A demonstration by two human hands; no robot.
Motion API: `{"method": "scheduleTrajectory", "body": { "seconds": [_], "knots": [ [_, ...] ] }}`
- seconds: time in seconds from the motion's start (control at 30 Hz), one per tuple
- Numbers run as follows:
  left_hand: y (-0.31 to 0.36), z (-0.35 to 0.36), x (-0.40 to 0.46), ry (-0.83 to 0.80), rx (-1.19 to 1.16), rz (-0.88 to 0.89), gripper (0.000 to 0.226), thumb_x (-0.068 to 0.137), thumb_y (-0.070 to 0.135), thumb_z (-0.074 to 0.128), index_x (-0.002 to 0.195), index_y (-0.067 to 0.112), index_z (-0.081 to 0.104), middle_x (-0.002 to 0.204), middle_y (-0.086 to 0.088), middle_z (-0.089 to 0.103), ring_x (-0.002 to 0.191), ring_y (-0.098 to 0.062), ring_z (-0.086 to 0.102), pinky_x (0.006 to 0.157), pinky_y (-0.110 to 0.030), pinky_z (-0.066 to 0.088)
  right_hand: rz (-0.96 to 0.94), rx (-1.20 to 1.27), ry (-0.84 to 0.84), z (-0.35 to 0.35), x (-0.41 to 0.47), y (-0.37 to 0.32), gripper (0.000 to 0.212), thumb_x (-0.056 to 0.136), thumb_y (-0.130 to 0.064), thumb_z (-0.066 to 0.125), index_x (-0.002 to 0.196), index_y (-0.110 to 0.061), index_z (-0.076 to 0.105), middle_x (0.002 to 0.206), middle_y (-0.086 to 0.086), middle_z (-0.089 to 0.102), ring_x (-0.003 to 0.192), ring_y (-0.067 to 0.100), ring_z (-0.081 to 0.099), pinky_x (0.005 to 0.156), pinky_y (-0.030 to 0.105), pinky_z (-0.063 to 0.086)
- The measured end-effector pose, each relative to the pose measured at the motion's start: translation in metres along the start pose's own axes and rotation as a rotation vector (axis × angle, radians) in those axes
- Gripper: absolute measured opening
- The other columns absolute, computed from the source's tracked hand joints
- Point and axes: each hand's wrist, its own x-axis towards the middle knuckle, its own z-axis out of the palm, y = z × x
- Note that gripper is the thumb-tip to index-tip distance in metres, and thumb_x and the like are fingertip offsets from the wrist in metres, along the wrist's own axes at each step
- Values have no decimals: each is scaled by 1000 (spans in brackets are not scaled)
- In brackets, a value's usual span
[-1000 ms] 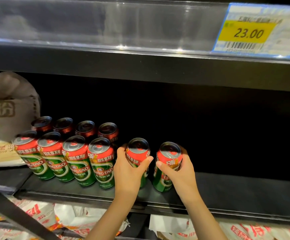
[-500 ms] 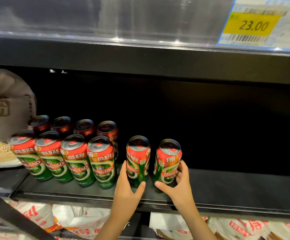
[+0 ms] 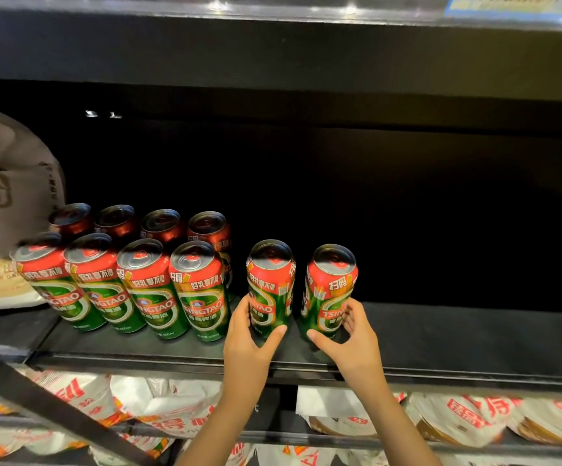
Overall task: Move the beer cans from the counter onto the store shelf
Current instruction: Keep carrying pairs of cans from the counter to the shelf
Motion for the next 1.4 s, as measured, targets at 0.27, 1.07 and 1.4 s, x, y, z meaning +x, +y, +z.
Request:
{"method": "scheduleTrajectory", "body": {
  "seconds": [0.27, 1.07, 1.4],
  "knots": [
    [3, 1, -1, 35, 99, 21, 70, 75, 50, 64, 134, 20, 41, 123, 9, 50, 117, -6, 46, 100, -23, 39, -67, -73, -102, 0, 0, -3, 56, 77, -21, 76, 123, -35, 47, 116, -21, 59, 110, -9, 52, 91, 11, 44],
    [0, -2, -4, 8, 108, 14, 69, 80, 29, 70, 140, 19, 38, 130, 10, 51, 118, 2, 46, 91, 0, 32, -54, -79, -27, 8, 2, -2, 69, 65, -32, 85, 123, -29, 47, 118, -15, 55, 109, -9, 50, 81, 4, 45],
    [6, 0, -7, 84, 19, -57, 68, 70, 33, 79, 129, 26, 45, 121, 12, 51, 109, -2, 50, 85, -7, 36, -49, -93, -44, 4, -1, -3, 59, 70, -23, 83, 117, -30, 48, 112, -20, 60, 106, -2, 56, 80, 1, 43]
  ]
}}
